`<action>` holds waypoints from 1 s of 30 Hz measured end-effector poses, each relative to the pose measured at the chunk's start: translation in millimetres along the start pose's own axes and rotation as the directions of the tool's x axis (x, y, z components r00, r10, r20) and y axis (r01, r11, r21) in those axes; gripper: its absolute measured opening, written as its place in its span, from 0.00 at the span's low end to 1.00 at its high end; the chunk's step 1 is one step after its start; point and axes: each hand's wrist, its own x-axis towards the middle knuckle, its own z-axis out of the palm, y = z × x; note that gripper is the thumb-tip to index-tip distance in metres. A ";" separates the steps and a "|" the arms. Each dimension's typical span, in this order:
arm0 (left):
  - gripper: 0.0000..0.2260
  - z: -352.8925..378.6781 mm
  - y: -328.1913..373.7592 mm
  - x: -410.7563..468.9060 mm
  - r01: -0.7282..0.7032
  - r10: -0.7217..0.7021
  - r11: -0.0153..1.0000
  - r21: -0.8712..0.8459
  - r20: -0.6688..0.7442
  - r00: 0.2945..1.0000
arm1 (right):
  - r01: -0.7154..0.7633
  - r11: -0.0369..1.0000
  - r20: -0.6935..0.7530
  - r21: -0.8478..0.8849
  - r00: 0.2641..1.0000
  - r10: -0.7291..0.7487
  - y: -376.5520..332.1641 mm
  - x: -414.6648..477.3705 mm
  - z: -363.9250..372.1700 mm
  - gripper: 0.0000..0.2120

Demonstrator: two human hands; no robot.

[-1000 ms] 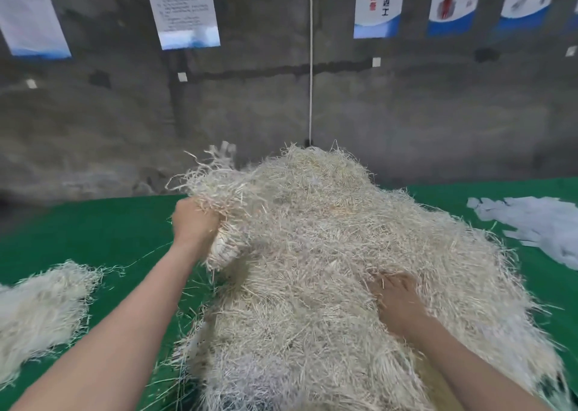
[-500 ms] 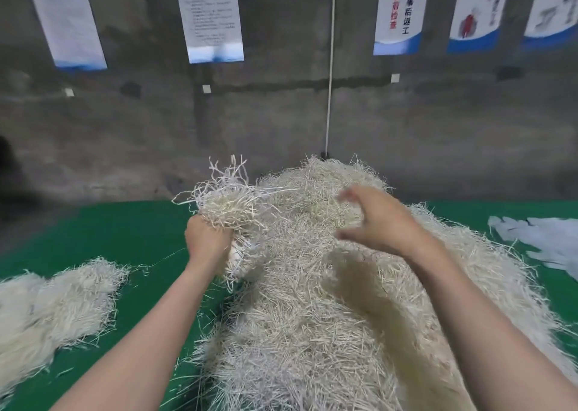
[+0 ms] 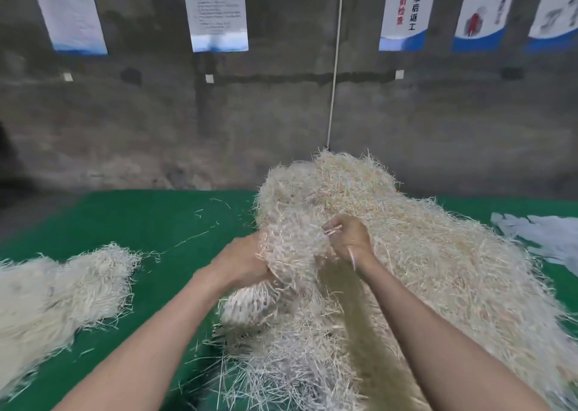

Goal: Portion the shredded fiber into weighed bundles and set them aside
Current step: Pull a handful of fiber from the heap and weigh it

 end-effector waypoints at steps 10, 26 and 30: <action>0.22 25.7 -19.4 6.2 -0.101 0.104 0.995 0.023 -0.234 0.967 | -0.125 0.943 0.504 0.309 0.862 -0.051 -40.0 -43.1 18.6 0.43; 0.26 60.8 -85.1 -118.4 0.288 -0.306 0.295 -0.911 0.195 0.932 | -0.300 0.943 0.396 0.146 0.891 0.222 8.0 -157.1 96.7 0.43; 0.37 107.7 -102.3 -150.7 0.371 -0.385 0.548 -0.749 0.168 0.908 | -0.201 0.979 0.389 0.042 0.906 0.169 52.8 -194.0 97.3 0.20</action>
